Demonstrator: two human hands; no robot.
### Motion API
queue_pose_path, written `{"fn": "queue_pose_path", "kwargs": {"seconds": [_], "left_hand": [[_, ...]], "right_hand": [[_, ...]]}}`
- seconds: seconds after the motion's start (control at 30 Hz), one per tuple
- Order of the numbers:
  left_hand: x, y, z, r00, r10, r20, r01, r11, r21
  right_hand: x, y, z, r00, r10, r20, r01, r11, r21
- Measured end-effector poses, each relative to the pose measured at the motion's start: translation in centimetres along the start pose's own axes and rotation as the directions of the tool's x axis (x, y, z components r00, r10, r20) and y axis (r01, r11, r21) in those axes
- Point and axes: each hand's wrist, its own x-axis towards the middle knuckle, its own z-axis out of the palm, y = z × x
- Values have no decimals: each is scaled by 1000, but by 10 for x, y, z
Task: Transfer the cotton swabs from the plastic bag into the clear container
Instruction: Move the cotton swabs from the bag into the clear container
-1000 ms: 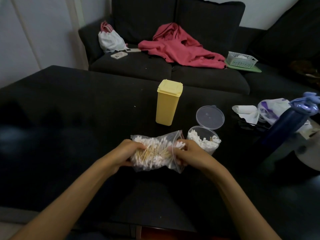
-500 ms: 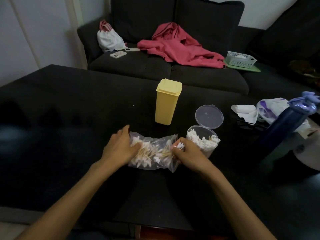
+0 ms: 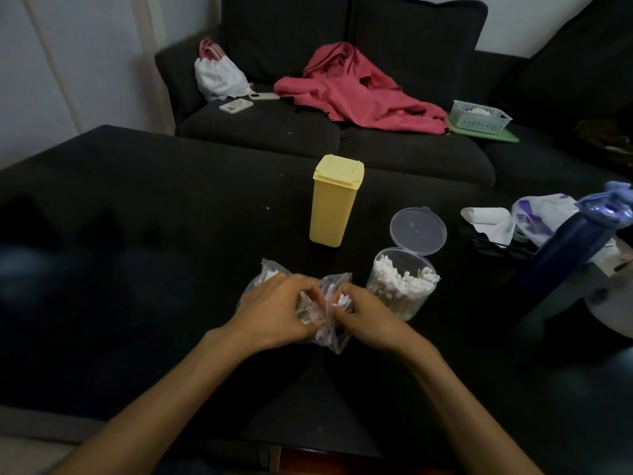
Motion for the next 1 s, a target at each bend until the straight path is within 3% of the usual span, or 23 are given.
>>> {"fn": "queue_pose_path", "kwargs": {"seconds": [0.13, 0.27, 0.33, 0.47, 0.6, 0.77, 1.0], "left_hand": [[11, -4, -10, 955, -258, 146, 289, 920, -266], [16, -18, -22, 887, -107, 450, 264, 916, -302], [14, -21, -25, 872, -72, 485, 250, 916, -314], [14, -18, -22, 906, -26, 423, 195, 911, -362], [14, -17, -15, 966, -60, 253, 160, 905, -395], [13, -9, -8, 971, -177, 163, 198, 973, -121], [13, 0, -3, 965, -235, 118, 240, 970, -26]], "right_hand": [[-4, 1, -2, 992, -115, 61, 116, 993, -13], [-8, 2, -4, 978, -183, 97, 184, 983, -9], [-8, 1, -7, 977, -188, 103, 189, 982, -9], [-9, -2, -9, 983, -169, 76, 172, 985, -29], [-7, 0, -3, 992, -117, 36, 120, 988, -101], [-7, 4, -9, 996, -75, -57, 65, 986, -154], [-13, 5, -21, 996, -71, -49, 67, 994, -85]]}}
